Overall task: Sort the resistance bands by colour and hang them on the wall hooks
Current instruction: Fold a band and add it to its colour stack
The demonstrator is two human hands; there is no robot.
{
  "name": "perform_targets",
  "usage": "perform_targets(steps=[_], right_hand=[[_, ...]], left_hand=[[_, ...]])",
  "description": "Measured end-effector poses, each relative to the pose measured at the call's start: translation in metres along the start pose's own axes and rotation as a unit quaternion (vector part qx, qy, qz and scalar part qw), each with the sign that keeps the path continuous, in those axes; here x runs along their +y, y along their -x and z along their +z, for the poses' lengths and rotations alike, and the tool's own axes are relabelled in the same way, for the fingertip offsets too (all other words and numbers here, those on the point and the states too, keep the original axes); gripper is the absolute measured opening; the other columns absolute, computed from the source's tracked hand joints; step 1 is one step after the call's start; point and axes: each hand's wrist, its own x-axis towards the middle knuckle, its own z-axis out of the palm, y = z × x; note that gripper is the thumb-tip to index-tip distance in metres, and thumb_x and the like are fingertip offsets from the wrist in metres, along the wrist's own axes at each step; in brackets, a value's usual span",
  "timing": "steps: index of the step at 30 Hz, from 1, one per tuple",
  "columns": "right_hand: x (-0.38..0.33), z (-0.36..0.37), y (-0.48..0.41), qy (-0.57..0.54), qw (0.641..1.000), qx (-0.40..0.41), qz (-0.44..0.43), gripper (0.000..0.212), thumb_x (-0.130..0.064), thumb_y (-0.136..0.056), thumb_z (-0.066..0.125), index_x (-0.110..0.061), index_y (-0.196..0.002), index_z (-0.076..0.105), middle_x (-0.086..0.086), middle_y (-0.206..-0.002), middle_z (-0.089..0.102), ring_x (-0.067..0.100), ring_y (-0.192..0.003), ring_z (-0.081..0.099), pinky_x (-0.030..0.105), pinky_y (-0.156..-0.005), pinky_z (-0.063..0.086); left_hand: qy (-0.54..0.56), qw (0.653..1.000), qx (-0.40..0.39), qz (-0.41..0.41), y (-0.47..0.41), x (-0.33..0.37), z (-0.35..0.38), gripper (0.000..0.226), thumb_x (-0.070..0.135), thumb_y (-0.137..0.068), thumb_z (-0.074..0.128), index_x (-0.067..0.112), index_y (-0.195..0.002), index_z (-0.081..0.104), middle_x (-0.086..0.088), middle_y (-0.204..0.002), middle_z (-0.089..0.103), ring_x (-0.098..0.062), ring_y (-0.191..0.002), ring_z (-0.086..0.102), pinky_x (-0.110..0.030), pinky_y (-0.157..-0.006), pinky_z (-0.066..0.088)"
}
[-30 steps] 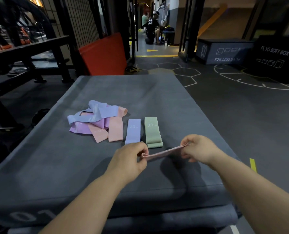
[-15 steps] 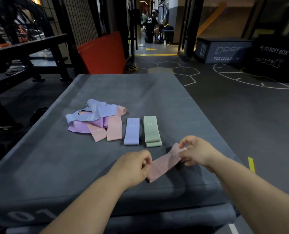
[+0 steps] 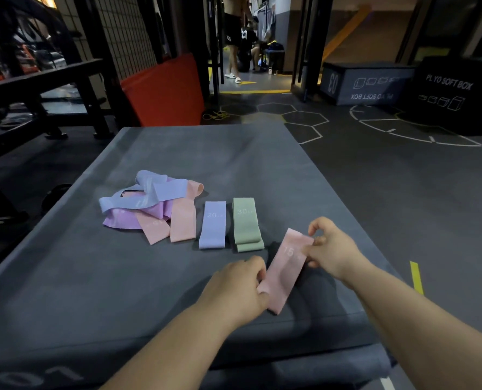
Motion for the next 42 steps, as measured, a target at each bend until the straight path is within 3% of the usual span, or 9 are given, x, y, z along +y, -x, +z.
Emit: perform_targets(steps=[4,10,20,23,26,31,34,37,42], right_hand=[[0.005,-0.004,-0.016,-0.012,0.998,0.054,-0.007,0.025,0.003,-0.085,0.058,-0.018,-0.072,0.052,0.007,-0.068,0.055,0.018,-0.059,0.052,0.026,-0.057,0.052],[0.017,-0.013,-0.052,-0.044,0.997,0.068,0.013,0.024,-0.001,-0.083,0.065,-0.021,-0.069,0.064,-0.001,-0.084,0.073,0.018,-0.072,0.061,0.039,-0.076,0.055],[0.012,-0.017,-0.111,0.072,0.995,0.058,-0.047,0.030,-0.005,-0.083,0.060,-0.032,-0.070,0.064,-0.008,-0.088,0.071,0.012,-0.087,0.065,0.028,-0.082,0.052],[0.012,-0.022,-0.118,0.089,0.992,0.075,-0.053,0.027,-0.008,-0.086,0.058,-0.032,-0.077,0.064,-0.010,-0.085,0.068,0.011,-0.082,0.062,0.023,-0.070,0.047],[0.015,-0.026,-0.126,0.098,0.989,0.093,-0.056,0.031,-0.004,-0.086,0.049,-0.031,-0.082,0.063,-0.012,-0.073,0.061,0.013,-0.073,0.059,0.020,-0.061,0.044],[0.021,-0.025,-0.142,0.067,0.991,0.100,-0.052,0.029,-0.008,-0.085,0.052,-0.034,-0.079,0.064,-0.009,-0.067,0.057,0.010,-0.065,0.054,0.020,-0.061,0.046],[0.022,-0.024,-0.148,0.080,0.990,0.097,-0.061,0.028,-0.010,-0.086,0.051,-0.033,-0.083,0.065,-0.009,-0.068,0.059,0.011,-0.067,0.056,0.021,-0.062,0.046],[0.024,-0.023,-0.150,0.090,0.990,0.090,-0.060,0.026,-0.010,-0.087,0.051,-0.032,-0.086,0.065,-0.011,-0.071,0.060,0.011,-0.073,0.058,0.024,-0.069,0.049],[0.027,-0.021,-0.151,0.137,0.983,0.086,-0.083,0.026,-0.012,-0.090,0.053,-0.033,-0.096,0.066,-0.013,-0.087,0.059,0.010,-0.080,0.057,0.021,-0.071,0.043]], left_hand=[[0.023,0.999,0.045,0.010,-0.010,0.018,0.016,0.016,0.034,-0.082,0.058,0.028,-0.096,0.053,0.007,-0.100,0.060,-0.020,-0.092,0.058,-0.032,-0.078,0.050],[0.033,0.994,0.103,0.025,-0.038,0.040,0.033,0.016,0.030,-0.087,0.057,0.023,-0.099,0.063,0.002,-0.101,0.059,-0.021,-0.095,0.057,-0.032,-0.078,0.049],[0.006,0.985,0.167,0.051,-0.086,0.049,0.042,0.014,0.034,-0.089,0.056,0.024,-0.093,0.064,0.002,-0.097,0.059,-0.021,-0.095,0.051,-0.032,-0.083,0.042],[-0.031,0.975,0.210,0.065,-0.099,0.050,0.050,0.006,0.029,-0.080,0.066,0.023,-0.079,0.064,0.002,-0.083,0.058,-0.024,-0.082,0.054,-0.034,-0.069,0.044],[-0.089,0.974,0.201,0.056,-0.109,0.056,0.053,0.026,0.022,-0.052,0.083,0.027,-0.064,0.060,0.008,-0.064,0.053,-0.018,-0.059,0.054,-0.026,-0.047,0.037],[-0.093,0.976,0.191,0.054,-0.125,0.063,0.056,0.037,0.025,-0.039,0.087,0.029,-0.060,0.058,0.010,-0.059,0.051,-0.013,-0.052,0.052,-0.024,-0.043,0.030],[-0.070,0.977,0.195,0.052,-0.131,0.064,0.057,0.025,0.023,-0.054,0.081,0.028,-0.069,0.061,0.008,-0.068,0.056,-0.017,-0.062,0.057,-0.025,-0.049,0.039],[-0.042,0.979,0.195,0.049,-0.129,0.065,0.061,0.014,0.015,-0.084,0.057,0.023,-0.095,0.061,0.001,-0.096,0.057,-0.024,-0.090,0.055,-0.033,-0.071,0.040],[-0.042,0.982,0.179,0.043,-0.127,0.065,0.059,0.021,0.020,-0.093,0.045,0.022,-0.112,0.054,0.001,-0.113,0.051,-0.022,-0.104,0.048,-0.033,-0.084,0.037]])
